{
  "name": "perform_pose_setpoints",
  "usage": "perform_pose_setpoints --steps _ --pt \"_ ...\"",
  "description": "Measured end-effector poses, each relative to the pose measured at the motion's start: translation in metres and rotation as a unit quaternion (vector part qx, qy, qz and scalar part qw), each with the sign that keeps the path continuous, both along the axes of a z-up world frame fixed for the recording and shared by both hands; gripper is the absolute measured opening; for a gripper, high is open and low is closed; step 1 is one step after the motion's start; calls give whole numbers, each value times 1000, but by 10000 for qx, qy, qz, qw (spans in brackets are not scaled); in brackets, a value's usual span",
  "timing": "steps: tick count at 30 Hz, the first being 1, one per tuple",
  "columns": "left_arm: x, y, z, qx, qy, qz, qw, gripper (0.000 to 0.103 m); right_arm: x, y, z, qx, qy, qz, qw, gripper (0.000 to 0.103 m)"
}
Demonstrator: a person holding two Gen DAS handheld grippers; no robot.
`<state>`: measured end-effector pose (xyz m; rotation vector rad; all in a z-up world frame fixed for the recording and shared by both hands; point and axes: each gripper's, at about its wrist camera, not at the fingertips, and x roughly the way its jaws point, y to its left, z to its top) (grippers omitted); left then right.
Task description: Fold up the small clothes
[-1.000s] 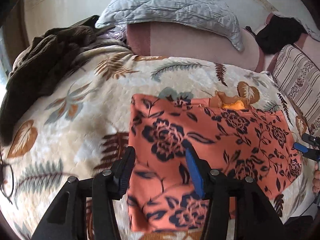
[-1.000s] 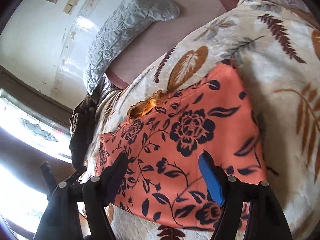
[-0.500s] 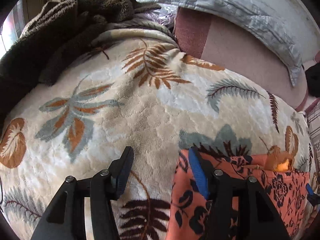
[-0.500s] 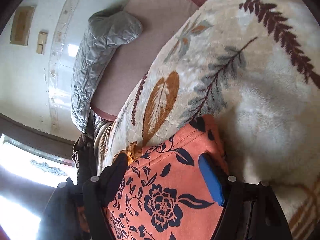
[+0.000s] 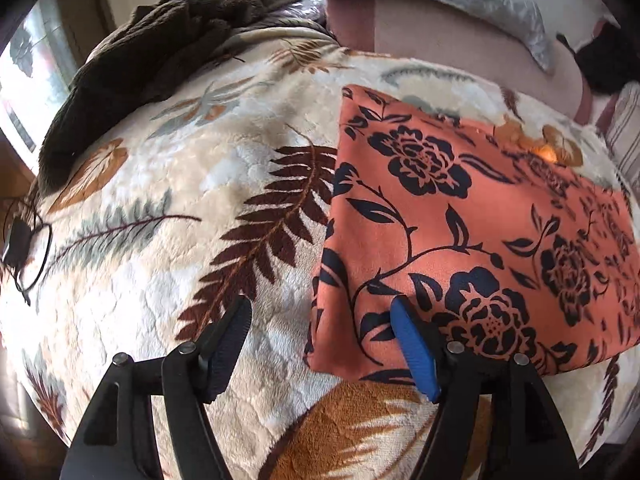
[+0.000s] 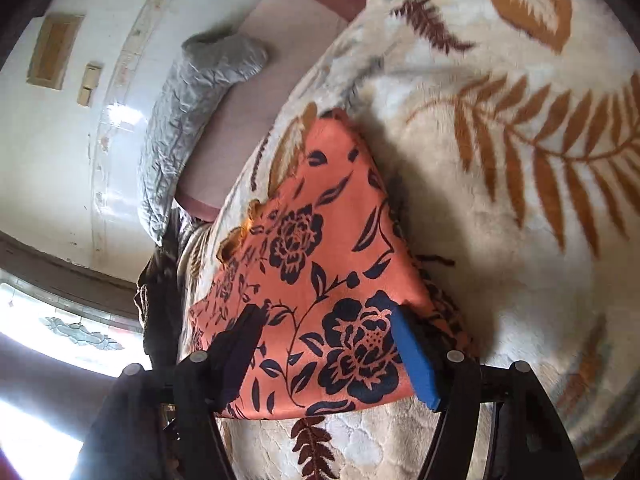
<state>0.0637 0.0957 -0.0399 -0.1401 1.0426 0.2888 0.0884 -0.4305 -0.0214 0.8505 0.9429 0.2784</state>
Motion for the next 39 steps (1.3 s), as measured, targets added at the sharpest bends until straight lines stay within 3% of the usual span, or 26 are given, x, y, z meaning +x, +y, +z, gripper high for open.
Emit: perform_pose_setpoints --steps 2,5,11,23,31,34,39 --pt "-8 -1 10 -1 -90 74 9999 73 -17 8 22 -233 -338 175 9990 79" --pt "-21 -8 23 16 -304 74 9995 73 -36 23 29 -308 -450 436 9976 81" --pt "-31 -30 29 -50 -461 -74 9989 73 -53 37 -3 -105 -127 626 9979 81" --pt "-22 -62 22 -101 -482 -290 9984 73 -49 17 -26 242 128 256 9993 81" --pt "1 -92 21 -225 -637 -498 9965 73 -44 -8 -40 872 373 -254 9952 81" --pt "17 -111 16 -253 -604 -673 9956 73 -36 -12 -38 855 381 -390 9948 81" --pt "38 -142 3 47 -596 -970 9935 73 -12 -13 -41 817 506 -575 9937 80"
